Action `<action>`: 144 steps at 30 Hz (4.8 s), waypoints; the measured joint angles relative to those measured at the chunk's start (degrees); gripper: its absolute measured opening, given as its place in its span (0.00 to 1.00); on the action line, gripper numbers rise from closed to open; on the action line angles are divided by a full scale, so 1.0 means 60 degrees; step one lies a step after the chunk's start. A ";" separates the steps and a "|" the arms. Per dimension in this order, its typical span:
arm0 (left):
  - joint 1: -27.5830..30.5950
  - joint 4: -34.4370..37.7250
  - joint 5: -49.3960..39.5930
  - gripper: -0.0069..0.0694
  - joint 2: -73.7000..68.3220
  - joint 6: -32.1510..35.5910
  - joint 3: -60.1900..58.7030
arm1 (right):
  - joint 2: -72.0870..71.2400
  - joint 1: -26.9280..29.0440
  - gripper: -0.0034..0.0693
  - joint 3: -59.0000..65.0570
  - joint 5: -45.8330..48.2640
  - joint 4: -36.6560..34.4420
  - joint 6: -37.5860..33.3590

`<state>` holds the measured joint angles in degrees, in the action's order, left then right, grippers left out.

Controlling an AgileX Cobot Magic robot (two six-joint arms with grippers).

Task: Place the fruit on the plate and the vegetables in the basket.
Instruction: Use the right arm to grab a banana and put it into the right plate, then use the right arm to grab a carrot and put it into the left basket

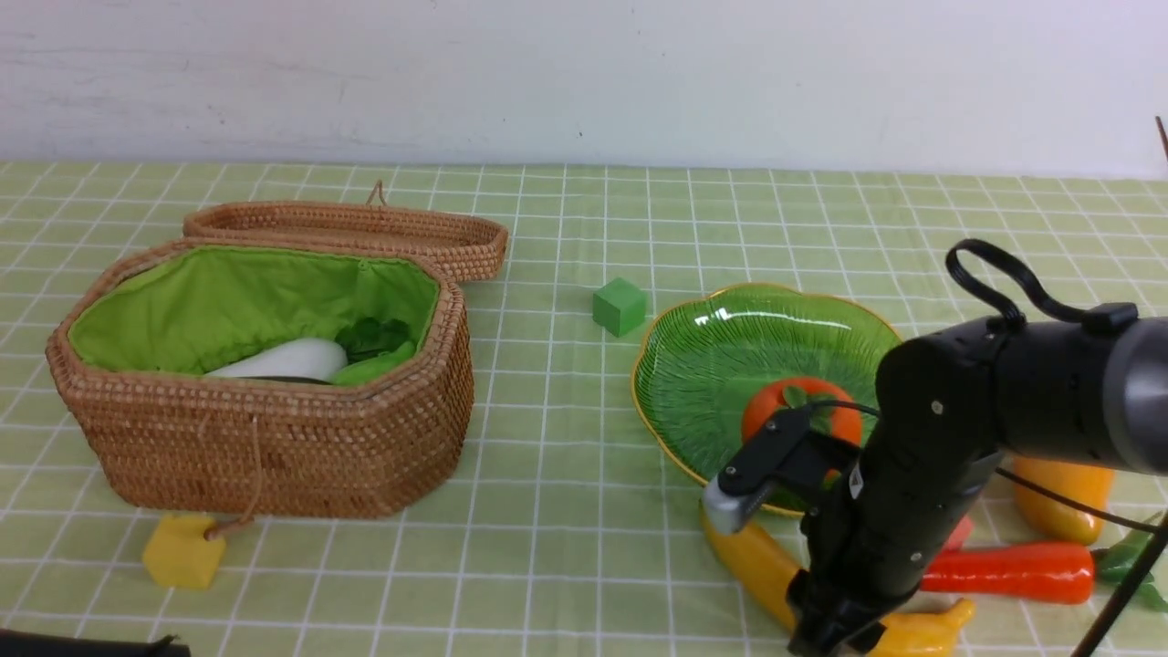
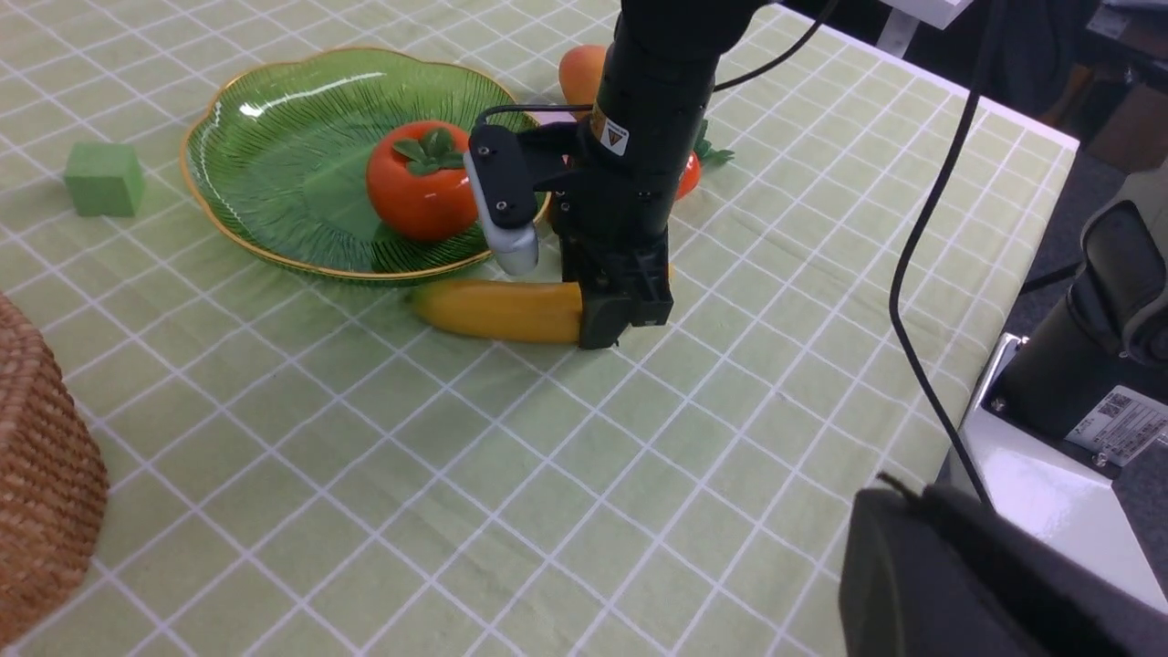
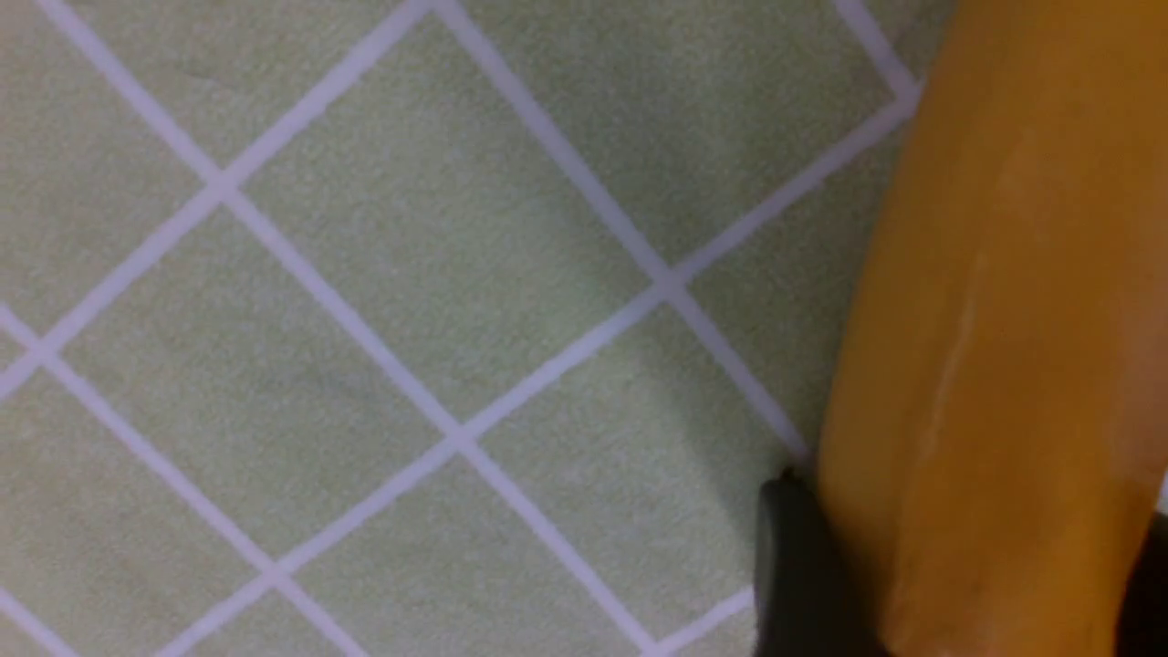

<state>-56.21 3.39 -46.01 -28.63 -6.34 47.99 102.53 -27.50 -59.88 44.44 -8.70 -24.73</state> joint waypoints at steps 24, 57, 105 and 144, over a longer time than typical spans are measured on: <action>0.0000 -0.1534 0.0521 0.10 0.0000 0.0702 0.0000 | -0.1949 0.0045 0.48 -0.2930 0.2177 -0.1730 0.0662; 0.0000 -0.3584 0.1825 0.12 0.0000 -0.0608 0.0000 | 0.2643 0.2202 0.48 -0.6638 0.1303 0.0476 0.1613; 0.0000 -0.3500 0.1826 0.14 0.0000 -0.0614 0.0000 | -0.3378 0.2196 0.07 -0.2592 0.4441 0.0912 0.2473; 0.0000 -0.1415 -0.0415 0.17 0.0000 -0.0614 0.0000 | -0.0235 0.2522 0.85 0.0510 0.0579 0.3918 -0.2995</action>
<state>-56.21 -5.09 -48.50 -28.63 -10.03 47.99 101.12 -12.37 -56.82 47.91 14.81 -42.70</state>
